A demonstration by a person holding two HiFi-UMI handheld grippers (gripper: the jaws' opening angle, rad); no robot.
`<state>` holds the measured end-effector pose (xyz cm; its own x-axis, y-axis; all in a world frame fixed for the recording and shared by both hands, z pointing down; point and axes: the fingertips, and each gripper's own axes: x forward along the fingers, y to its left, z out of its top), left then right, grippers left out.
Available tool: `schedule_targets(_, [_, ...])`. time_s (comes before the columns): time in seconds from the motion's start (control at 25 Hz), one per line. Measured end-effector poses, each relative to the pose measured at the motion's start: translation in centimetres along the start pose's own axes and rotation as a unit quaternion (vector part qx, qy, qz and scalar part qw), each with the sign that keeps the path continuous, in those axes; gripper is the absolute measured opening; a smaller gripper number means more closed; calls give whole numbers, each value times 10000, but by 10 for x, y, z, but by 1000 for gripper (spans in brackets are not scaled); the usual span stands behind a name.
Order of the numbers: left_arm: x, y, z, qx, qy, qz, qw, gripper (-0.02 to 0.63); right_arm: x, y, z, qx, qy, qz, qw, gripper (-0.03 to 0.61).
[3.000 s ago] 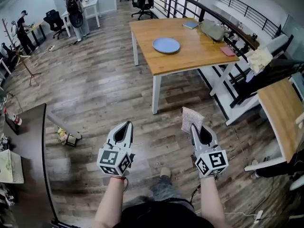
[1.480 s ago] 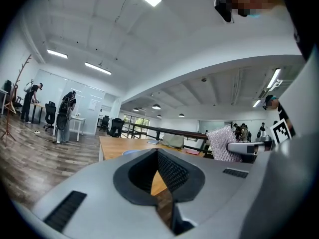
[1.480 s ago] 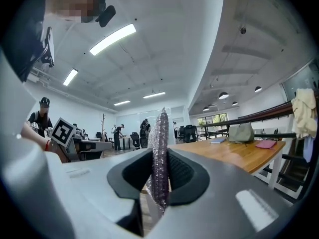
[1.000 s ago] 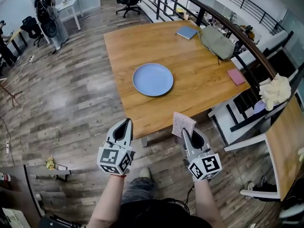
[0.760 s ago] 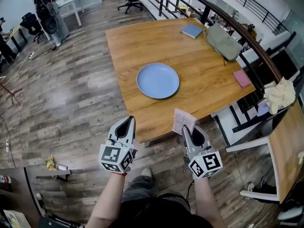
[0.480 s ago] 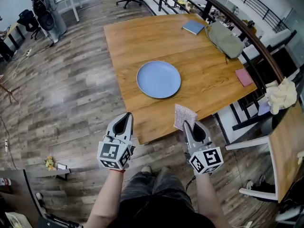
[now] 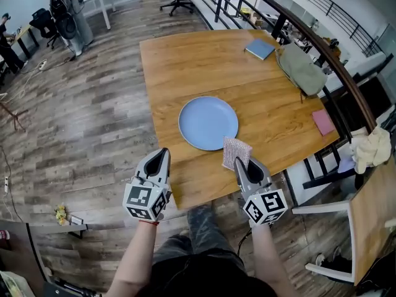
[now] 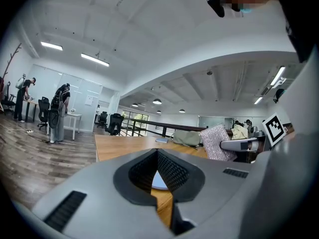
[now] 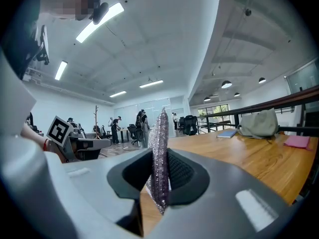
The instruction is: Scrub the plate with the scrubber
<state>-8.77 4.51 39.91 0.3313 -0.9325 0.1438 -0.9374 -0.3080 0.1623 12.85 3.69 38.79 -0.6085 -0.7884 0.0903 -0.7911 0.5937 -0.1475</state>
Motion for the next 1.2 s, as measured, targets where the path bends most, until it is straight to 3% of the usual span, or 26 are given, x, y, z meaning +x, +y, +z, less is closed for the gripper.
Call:
schedule_targets(0.4, [72,24,5,-25,173,243,9996,-3,87,-28,-19,105,747,828,9937,78])
schedule_targets(0.72, [95,43,-35,-294,834,599,9943,-3,133,-50,-58,288,1780,1081,9776,78])
schedule_targets(0.96, [114,46,-59,-324,1350,668,9881,5,157,-51,-88,123,2738,1445,9508,78])
schedule_targets(1.2, [118,58,-80,-479,1830,902,9778,57,171,-45,-113,-689,3692,1790,9094,78])
